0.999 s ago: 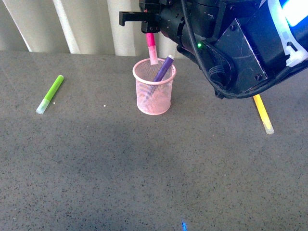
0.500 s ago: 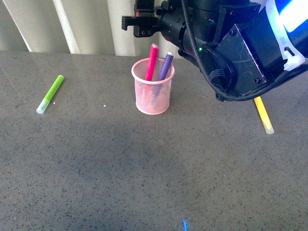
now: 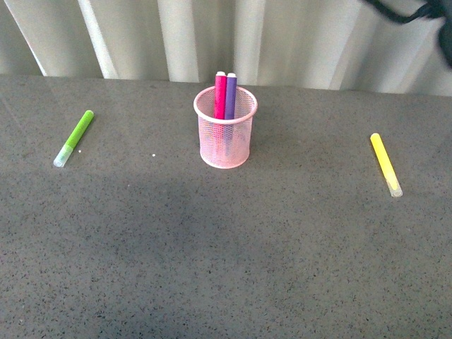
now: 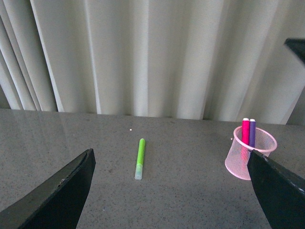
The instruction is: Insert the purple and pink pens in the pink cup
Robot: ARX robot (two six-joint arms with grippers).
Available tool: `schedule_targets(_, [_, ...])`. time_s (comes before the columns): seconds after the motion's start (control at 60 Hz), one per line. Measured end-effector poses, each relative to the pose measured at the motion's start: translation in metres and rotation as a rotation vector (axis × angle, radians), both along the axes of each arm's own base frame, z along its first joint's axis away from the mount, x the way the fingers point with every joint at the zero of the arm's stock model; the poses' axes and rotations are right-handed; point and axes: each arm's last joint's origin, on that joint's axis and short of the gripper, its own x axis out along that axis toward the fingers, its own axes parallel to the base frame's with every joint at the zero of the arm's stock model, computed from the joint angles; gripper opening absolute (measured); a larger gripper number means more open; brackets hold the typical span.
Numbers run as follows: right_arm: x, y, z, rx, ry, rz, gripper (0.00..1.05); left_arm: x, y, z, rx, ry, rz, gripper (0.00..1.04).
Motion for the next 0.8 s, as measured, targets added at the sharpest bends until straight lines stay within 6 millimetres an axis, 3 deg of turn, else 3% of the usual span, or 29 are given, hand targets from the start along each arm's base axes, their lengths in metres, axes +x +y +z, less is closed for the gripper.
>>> schedule_targets(0.05, [-0.019, -0.026, 0.023, -0.007, -0.055, -0.047, 0.98, 0.0, 0.0, 0.0, 0.0, 0.0, 0.0, 0.98])
schedule_targets(0.117, [-0.046, -0.055, 0.036, -0.013, -0.082, -0.076, 0.98, 0.0, 0.0, 0.0, 0.0, 0.0, 0.0, 0.98])
schedule_targets(0.217, [-0.097, -0.096, 0.041, -0.013, -0.082, -0.1, 0.98, 0.0, 0.0, 0.0, 0.0, 0.0, 0.0, 0.98])
schedule_targets(0.383, [-0.154, -0.131, 0.038, 0.031, -0.066, -0.079, 0.98, 0.0, 0.0, 0.0, 0.0, 0.0, 0.0, 0.98])
schedule_targets(0.633, [-0.208, -0.154, 0.023, 0.079, -0.001, -0.073, 0.98, 0.0, 0.0, 0.0, 0.0, 0.0, 0.0, 0.98])
schedule_targets(0.799, [-0.232, -0.151, 0.011, -0.068, 0.152, -0.431, 0.73, 0.0, 0.0, 0.0, 0.0, 0.0, 0.001, 0.98])
